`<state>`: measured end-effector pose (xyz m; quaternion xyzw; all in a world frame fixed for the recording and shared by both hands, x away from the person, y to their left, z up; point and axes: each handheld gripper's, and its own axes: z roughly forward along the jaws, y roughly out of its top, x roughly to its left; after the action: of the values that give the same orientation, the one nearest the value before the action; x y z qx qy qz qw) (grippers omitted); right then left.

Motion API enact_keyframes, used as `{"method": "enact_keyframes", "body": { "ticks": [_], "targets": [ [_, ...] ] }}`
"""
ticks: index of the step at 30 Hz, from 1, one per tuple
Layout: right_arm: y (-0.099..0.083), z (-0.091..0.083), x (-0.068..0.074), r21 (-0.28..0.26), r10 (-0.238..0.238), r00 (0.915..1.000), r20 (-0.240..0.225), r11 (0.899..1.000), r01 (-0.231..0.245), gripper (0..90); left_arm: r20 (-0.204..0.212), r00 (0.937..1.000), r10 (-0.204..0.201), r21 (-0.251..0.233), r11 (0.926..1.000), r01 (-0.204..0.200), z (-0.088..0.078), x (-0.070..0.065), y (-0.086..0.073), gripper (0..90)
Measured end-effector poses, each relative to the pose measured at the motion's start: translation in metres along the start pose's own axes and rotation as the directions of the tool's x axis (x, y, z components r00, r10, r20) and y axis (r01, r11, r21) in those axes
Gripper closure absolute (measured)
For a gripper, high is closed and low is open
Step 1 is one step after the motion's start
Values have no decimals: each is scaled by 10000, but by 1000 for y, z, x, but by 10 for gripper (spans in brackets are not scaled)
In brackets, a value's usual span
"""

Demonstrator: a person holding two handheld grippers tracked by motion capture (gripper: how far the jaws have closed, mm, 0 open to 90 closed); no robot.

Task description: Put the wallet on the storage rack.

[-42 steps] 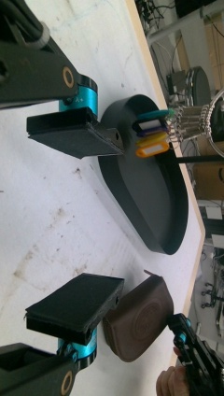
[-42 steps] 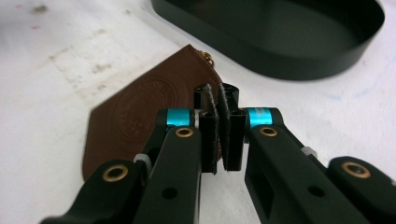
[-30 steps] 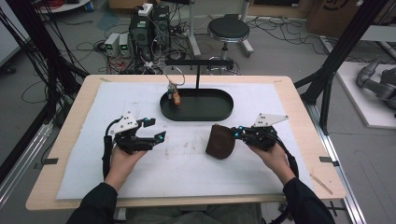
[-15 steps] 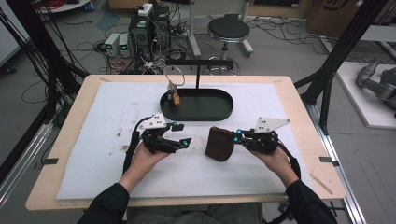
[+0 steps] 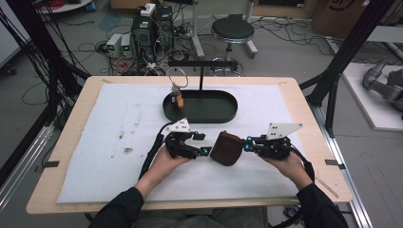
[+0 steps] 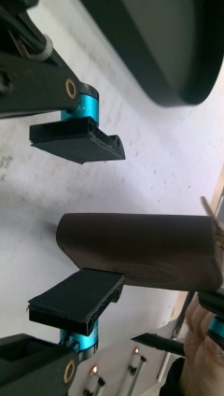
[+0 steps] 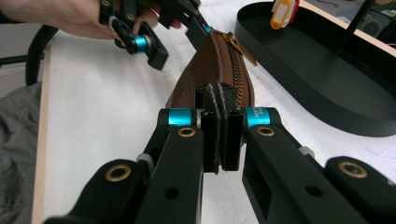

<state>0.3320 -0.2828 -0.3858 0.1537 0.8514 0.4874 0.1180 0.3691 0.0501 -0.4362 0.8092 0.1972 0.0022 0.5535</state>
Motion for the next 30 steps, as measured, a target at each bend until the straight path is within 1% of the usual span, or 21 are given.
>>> {"method": "enact_keyframes", "body": {
  "ticks": [2, 4, 6, 7, 8, 9, 12, 13, 15, 16, 18, 21, 23, 25, 26, 27, 30],
  "targets": [
    [-2, -2, 0, 37, 11, 10000, -44, 10000, -11, 899, 147, 9999, -44, 119, 9999, 42, 6, 1, -1, 350],
    [-3, -3, -1, 63, -7, 10000, -6, 10000, 7, 899, 245, 9995, -209, 194, 9996, 205, 13, 3, -3, 354],
    [-4, -4, -2, 96, -3, 10000, 3, 10000, 3, 900, 367, 9991, -233, 354, 9991, 220, 17, 4, -5, 379],
    [-5, -5, -2, 94, 18, 10000, -34, 10000, -18, 900, 366, 9990, -274, 417, 9988, 258, 19, 4, -5, 383],
    [-5, -5, -2, 95, 25, 10000, -48, 10000, -24, 900, 403, 9991, -150, 636, 9979, 124, 21, 4, -4, 402],
    [-5, -5, -3, 95, 45, 10000, -60, 9999, -45, 900, 474, 9988, -95, 683, 9976, 63, 22, 3, -4, 450],
    [-6, -6, -4, 124, 80, 9999, -87, 9999, -79, 900, 699, 9975, 44, 696, 9975, -93, 23, 2, -4, 556],
    [-7, -6, -5, 142, 90, 9998, -151, 9999, -88, 899, 723, 9974, 54, 704, 9975, -105, 23, 2, -4, 571],
    [-7, -7, -5, 161, 81, 9999, -141, 9998, -79, 900, 753, 9971, 72, 871, 9961, -138, 25, 2, -3, 554],
    [-8, -7, -6, 151, 61, 9998, -203, 9999, -58, 900, 707, 9975, 36, 964, 9953, -105, 26, 2, -3, 504],
    [-7, -8, -5, 166, 59, 9997, -251, 9998, -55, 900, 628, 9979, -129, 960, 9954, 68, 27, 2, -3, 415],
    [-7, -7, -5, 125, 26, 9994, -337, 9999, -22, 900, 916, 9954, -285, 828, 9964, 209, 27, 3, -3, 413],
    [-7, -7, -5, 101, -16, 9992, -403, 9999, 20, 900, 1030, 9945, -173, 935, 9956, 76, 29, 2, -3, 418],
    [-7, -7, -5, 93, -65, 9990, -437, 9999, 69, 900, 1213, 9926, -38, 1142, 9934, -101, 31, 1, -2, 448],
    [-7, -8, -5, 114, -54, 9989, -455, 9999, 59, 900, 1374, 9905, 78, 1184, 9927, -242, 31, 0, -2, 499],
    [-7, -8, -5, 125, -66, 9989, -457, 9999, 72, 900, 1372, 9903, 226, 1251, 9913, -400, 31, -1, -2, 533],
    [-8, -9, -5, 137, -55, 9990, -451, 9999, 61, 900, 1425, 9892, 334, 1235, 9910, -512, 31, -2, -2, 589]
  ]
}}
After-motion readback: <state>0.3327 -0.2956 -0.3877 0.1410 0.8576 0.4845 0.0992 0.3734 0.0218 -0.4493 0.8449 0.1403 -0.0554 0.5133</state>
